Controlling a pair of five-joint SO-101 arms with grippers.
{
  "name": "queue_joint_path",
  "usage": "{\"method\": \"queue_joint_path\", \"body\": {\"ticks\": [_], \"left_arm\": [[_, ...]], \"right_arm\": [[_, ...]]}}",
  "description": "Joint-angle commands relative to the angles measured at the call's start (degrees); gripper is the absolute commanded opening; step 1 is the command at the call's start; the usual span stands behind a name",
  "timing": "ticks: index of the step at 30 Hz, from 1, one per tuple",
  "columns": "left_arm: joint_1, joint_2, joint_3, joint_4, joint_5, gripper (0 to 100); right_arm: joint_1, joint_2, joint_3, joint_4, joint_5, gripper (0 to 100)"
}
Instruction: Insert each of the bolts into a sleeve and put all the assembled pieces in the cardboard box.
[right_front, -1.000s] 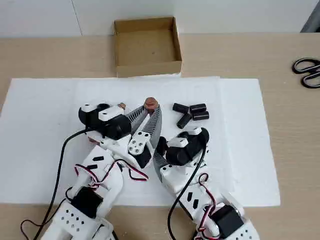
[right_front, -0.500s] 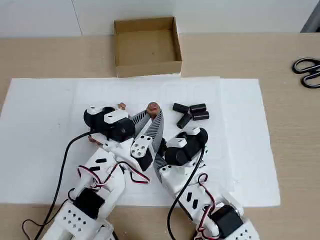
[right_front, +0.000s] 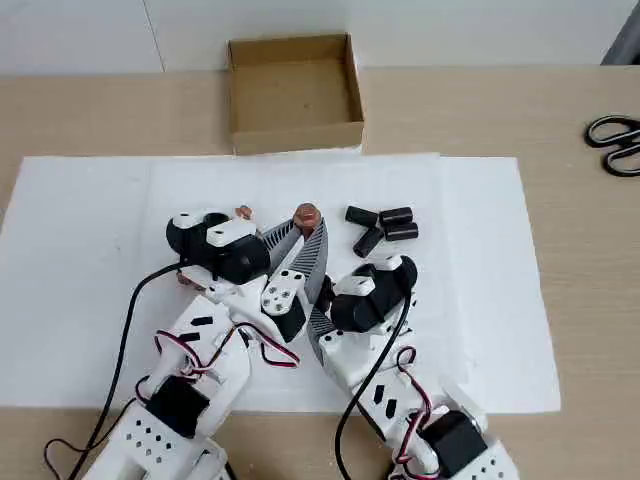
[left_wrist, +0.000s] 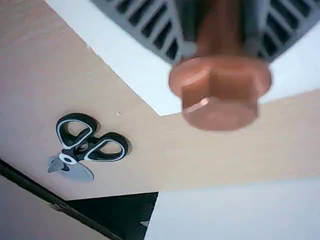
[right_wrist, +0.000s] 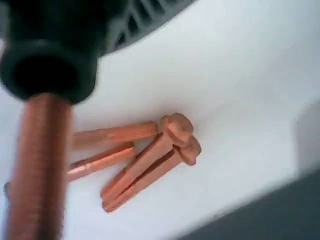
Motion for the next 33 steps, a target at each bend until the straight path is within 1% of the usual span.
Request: {"method": "queue_joint_path", "body": {"ticks": [1,14,18,24,29,33], "left_arm": [[0.35,-0.88,-3.21,-0.97,0.35,1],[0.44,-1.23,-3.82,-0.97,0.44,1],[0.44,-1.23,-5.58,0.26,0.44,1],[0.44,-1.14,-7.16,3.25,5.63,1],[0.44,-0.88,-6.99,5.36,5.54,1],[0.35,-0.88,-4.7,5.36,5.45,1]], "right_arm": [[0.04,-0.75,-0.53,-1.45,-0.18,0.4],[0.04,-0.75,-0.44,-1.45,-0.18,0.4],[0.13,-0.75,-0.44,-1.36,-0.18,0.4],[0.13,-0.75,-0.35,-1.36,-0.18,0.4],[0.13,-0.75,-0.35,-1.36,-0.18,0.4],[0.13,-0.75,-0.35,-1.19,-0.18,0.4]]}}
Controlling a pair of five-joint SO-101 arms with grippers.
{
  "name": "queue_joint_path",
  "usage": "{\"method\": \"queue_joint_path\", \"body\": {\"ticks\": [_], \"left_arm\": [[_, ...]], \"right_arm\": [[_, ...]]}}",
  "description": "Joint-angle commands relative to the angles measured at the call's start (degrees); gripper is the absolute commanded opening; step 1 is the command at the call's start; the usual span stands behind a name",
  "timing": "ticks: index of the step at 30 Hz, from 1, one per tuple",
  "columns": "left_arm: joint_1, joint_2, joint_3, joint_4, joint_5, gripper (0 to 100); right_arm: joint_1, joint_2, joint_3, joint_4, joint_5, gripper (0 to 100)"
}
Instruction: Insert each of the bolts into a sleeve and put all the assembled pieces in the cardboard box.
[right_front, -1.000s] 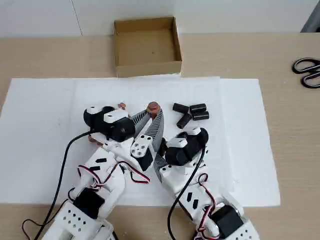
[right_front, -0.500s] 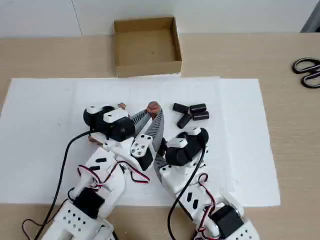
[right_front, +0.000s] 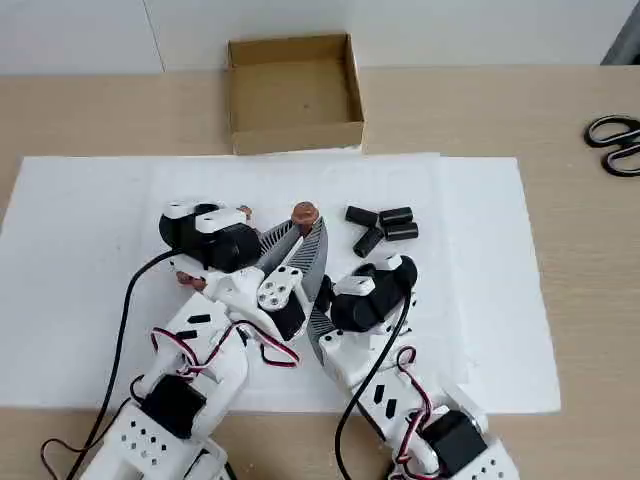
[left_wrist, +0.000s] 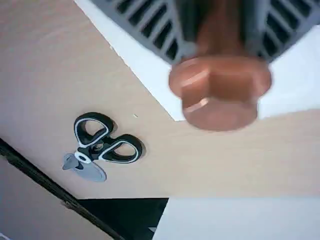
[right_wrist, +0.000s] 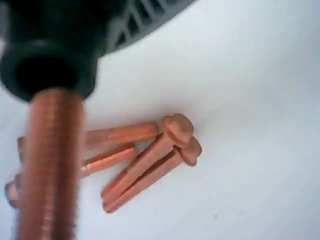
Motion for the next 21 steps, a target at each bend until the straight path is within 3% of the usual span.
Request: {"method": "queue_joint_path", "body": {"ticks": [1,21], "left_arm": [[0.35,-0.88,-0.4,-0.09,0.26,1],[1.32,-0.79,3.21,0.09,0.26,1]], "right_arm": [[0.13,-0.75,-0.35,-1.19,-0.18,0.4],[-0.13,-0.75,-0.35,-1.1,-0.18,0.4]]}}
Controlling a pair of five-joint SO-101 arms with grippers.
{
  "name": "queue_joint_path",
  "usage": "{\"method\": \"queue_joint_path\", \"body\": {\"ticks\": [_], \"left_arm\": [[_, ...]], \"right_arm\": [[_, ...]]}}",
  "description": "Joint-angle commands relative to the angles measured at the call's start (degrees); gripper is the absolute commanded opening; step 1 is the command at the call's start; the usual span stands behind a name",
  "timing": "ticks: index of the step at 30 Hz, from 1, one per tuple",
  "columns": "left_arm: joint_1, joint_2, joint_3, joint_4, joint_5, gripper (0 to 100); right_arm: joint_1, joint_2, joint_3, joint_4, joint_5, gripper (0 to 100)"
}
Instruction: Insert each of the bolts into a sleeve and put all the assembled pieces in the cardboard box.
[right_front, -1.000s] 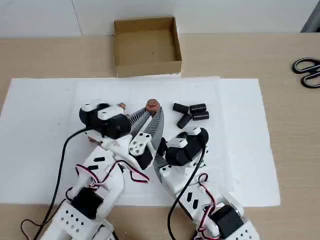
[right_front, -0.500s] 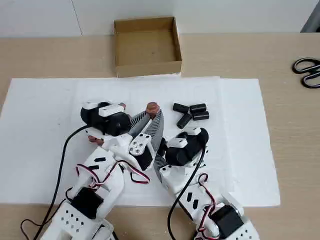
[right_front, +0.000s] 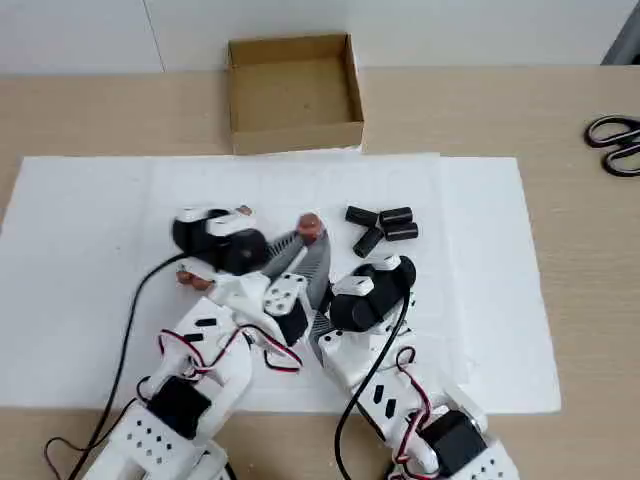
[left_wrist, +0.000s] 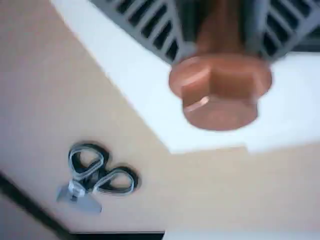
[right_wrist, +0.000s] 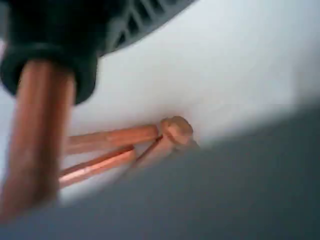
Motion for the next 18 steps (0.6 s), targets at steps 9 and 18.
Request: {"method": "queue_joint_path", "body": {"ticks": [9,18], "left_arm": [[0.53,-0.88,0.4,1.23,-5.71,1],[0.62,-1.23,0.04,9.67,-7.12,1]], "right_arm": [[-0.04,-0.75,-0.35,-1.1,-0.18,0.4],[-0.04,-0.75,-0.35,-1.01,-0.18,0.4]]}}
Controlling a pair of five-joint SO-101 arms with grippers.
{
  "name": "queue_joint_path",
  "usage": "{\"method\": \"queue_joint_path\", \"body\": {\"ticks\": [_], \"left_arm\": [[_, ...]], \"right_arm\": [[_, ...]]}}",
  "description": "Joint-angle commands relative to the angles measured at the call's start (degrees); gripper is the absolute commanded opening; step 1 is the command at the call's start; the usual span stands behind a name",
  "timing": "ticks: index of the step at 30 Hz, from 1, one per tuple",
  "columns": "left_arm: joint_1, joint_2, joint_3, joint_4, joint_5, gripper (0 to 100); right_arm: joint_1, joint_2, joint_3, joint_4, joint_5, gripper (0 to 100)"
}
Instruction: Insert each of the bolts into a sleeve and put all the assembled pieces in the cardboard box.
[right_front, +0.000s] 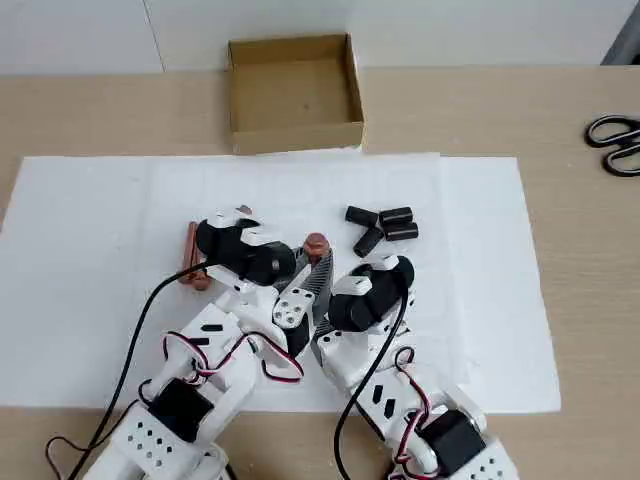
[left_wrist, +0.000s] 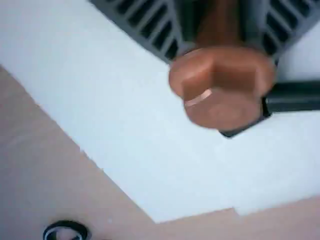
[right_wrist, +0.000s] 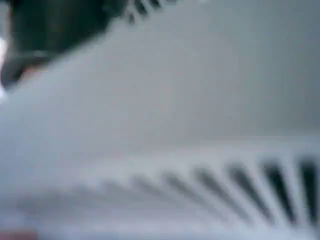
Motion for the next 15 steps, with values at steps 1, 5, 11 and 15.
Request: {"method": "queue_joint_path", "body": {"ticks": [1,5,11,15], "left_arm": [[-0.26,-0.7,-0.57,2.46,-0.79,1],[-0.26,-0.79,-0.57,3.96,-0.79,1],[1.58,-0.79,-2.33,9.85,-0.7,1],[1.49,-0.79,-6.02,13.89,-0.7,1]], "right_arm": [[-0.04,-0.75,-0.44,-1.01,-0.18,0.4],[-0.04,-0.75,-0.44,-1.01,-0.18,0.4],[-0.04,-0.75,0.09,-1.01,-0.18,0.4],[-0.04,-0.75,0.62,-1.01,-0.18,0.4]]}}
